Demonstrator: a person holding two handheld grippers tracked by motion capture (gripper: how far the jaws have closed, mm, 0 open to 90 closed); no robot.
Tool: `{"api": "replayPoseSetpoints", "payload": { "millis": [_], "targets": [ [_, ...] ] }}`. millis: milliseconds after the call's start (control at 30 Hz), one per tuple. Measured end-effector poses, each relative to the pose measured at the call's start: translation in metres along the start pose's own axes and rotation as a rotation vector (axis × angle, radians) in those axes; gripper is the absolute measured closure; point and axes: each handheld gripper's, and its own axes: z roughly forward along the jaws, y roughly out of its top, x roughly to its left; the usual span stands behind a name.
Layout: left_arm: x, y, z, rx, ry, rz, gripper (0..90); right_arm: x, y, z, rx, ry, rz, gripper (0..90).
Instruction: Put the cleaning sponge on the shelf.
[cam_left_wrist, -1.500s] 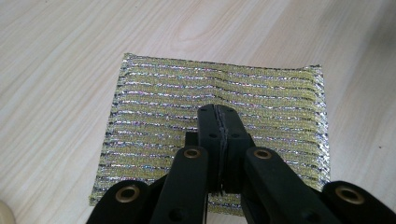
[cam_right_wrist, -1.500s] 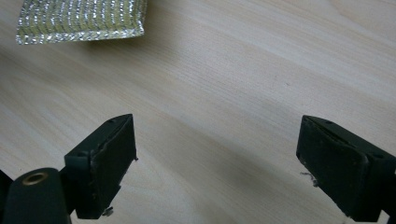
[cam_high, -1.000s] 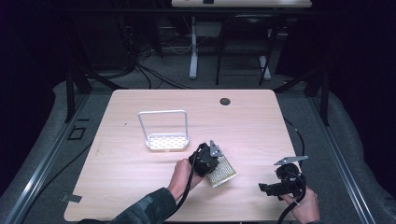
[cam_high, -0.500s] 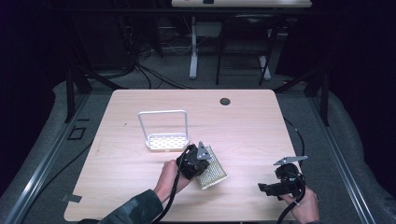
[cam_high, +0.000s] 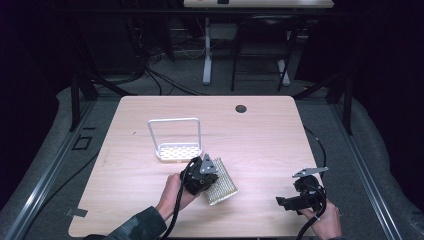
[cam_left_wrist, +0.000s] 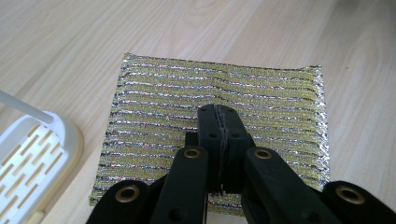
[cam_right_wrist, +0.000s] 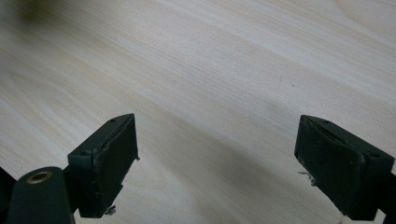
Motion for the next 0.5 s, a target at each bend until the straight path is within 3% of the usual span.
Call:
{"api": "replayPoseSetpoints", "payload": {
  "millis": [267, 500],
  "targets": [
    [0.004, -0.015, -0.010, -0.016, 0.007, -0.037, 89.8, 0.000, 0.000, 0.000, 0.004, -0.002, -0.001, 12.8],
    [0.008, -0.023, -0.017, -0.008, 0.013, -0.044, 89.8, 0.000, 0.000, 0.001, 0.010, -0.007, -0.005, 12.7]
  ]
}}
